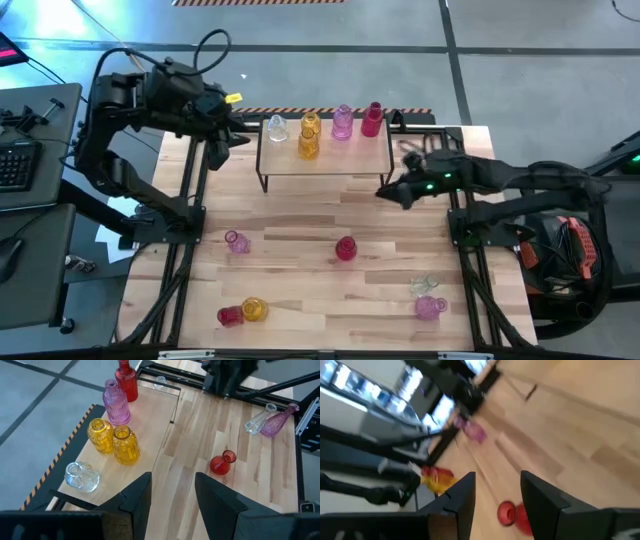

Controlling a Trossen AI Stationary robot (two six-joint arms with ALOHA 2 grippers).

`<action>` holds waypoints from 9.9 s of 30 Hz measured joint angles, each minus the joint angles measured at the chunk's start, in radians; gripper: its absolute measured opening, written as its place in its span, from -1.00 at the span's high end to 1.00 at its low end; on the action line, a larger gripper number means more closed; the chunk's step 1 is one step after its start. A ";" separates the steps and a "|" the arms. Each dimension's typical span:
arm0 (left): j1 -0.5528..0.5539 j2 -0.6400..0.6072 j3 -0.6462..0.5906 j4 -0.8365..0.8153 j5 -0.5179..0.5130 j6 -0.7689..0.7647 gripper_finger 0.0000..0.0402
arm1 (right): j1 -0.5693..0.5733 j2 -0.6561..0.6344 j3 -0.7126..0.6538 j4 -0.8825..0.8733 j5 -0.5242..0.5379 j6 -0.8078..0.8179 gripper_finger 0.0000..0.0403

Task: Sort vases onto shelf
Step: Put the red vase aligned with the other red vase on the shelf, then put the top violet vase aligned with the other violet vase on the shelf

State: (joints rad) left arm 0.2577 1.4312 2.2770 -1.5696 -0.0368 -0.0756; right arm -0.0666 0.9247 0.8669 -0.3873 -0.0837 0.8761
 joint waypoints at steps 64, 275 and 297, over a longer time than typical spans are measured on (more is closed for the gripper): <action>0.000 -0.248 -0.325 0.005 0.026 0.000 0.30 | 0.251 0.687 0.264 -0.202 0.096 0.325 0.98; 0.004 -0.200 -0.325 0.063 -0.012 -0.029 0.30 | -0.780 0.277 0.265 -0.117 -0.371 -0.309 0.68; -0.061 -0.239 -0.446 0.001 0.007 -0.149 0.30 | -0.573 0.070 0.264 -0.314 -0.344 -0.202 0.68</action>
State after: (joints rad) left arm 0.1963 1.1920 1.8310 -1.5688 -0.0294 -0.2242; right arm -0.6399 0.9943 1.1309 -0.7009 -0.4276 0.6737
